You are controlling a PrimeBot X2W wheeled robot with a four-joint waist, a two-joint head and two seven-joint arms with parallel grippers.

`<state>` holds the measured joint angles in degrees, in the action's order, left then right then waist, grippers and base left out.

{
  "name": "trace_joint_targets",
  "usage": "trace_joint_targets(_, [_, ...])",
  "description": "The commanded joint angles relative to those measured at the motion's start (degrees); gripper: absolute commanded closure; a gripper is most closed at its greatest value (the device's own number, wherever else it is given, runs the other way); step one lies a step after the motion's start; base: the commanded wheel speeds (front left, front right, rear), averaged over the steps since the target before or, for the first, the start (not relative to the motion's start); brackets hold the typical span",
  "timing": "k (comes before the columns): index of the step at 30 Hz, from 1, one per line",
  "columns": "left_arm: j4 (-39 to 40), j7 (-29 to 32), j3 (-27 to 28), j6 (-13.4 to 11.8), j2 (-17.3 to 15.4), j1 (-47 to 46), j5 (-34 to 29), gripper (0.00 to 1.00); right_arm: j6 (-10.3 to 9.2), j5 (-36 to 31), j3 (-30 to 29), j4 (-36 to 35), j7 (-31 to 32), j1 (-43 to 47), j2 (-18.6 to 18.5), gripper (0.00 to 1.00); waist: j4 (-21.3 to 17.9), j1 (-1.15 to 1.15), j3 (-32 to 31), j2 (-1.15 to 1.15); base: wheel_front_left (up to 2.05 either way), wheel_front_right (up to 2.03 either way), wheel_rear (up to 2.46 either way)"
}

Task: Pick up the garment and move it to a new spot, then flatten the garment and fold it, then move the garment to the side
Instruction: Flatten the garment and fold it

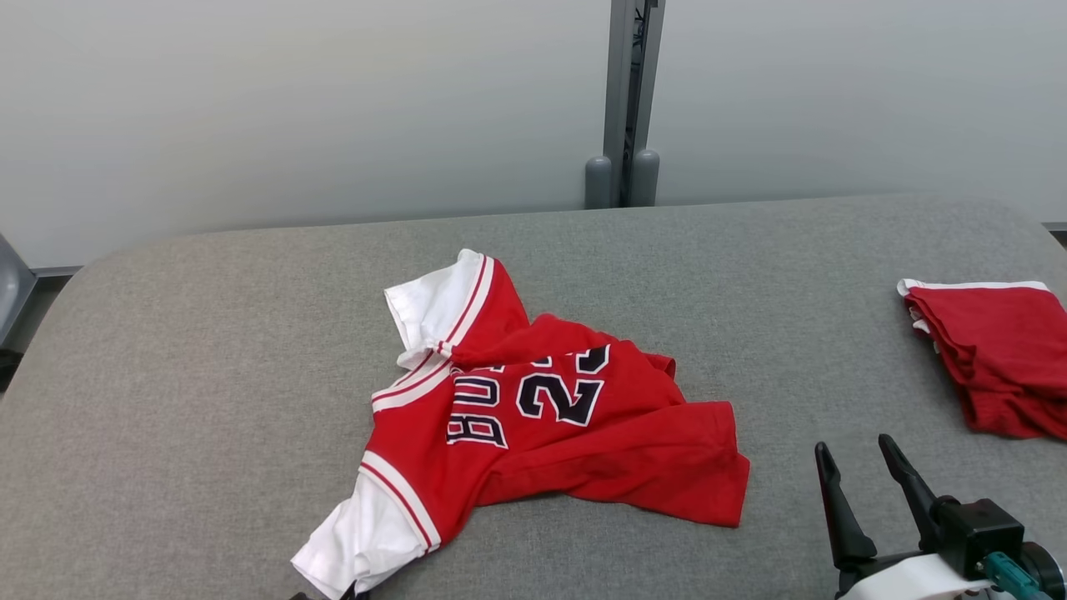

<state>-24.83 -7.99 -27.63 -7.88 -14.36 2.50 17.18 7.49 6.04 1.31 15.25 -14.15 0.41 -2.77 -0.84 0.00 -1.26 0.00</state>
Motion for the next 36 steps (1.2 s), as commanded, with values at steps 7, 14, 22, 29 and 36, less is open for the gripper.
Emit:
trace_joint_targets(7, [-1.2,-1.6,-0.4,-0.1,2.0,0.2,1.4,0.00,0.01,0.2,0.1,1.7,-0.3,-0.1,-0.3,0.00,0.7,0.00,-0.6,0.00,0.00,0.00,0.00])
trace_joint_targets(14, [1.7,-3.2,0.4,0.7,4.1,0.0,4.0,0.00,0.01,-0.2,0.1,3.5,-0.4,-0.7,-0.3,0.00,2.0,0.00,-1.2,0.00,0.00,0.00,0.00])
trace_joint_targets(22, [8.3,-3.9,1.0,-0.5,4.8,-2.0,4.2,0.00,0.01,-1.6,0.2,9.2,0.5,-4.1,-0.3,0.00,4.5,0.00,-1.1,0.00,0.00,0.00,0.00])
trace_joint_targets(29, [9.6,-4.1,1.0,-1.7,5.6,-2.8,4.2,0.00,0.01,-1.9,0.9,17.6,1.4,-8.7,-0.3,0.00,6.8,0.00,-0.4,0.00,0.00,0.00,0.00])
trace_joint_targets(36, [9.9,-4.1,1.2,-2.3,5.0,-3.2,4.0,0.00,0.01,-1.0,2.3,27.7,0.7,-13.6,-0.3,0.00,9.1,0.00,0.6,0.00,0.00,0.00,0.00])
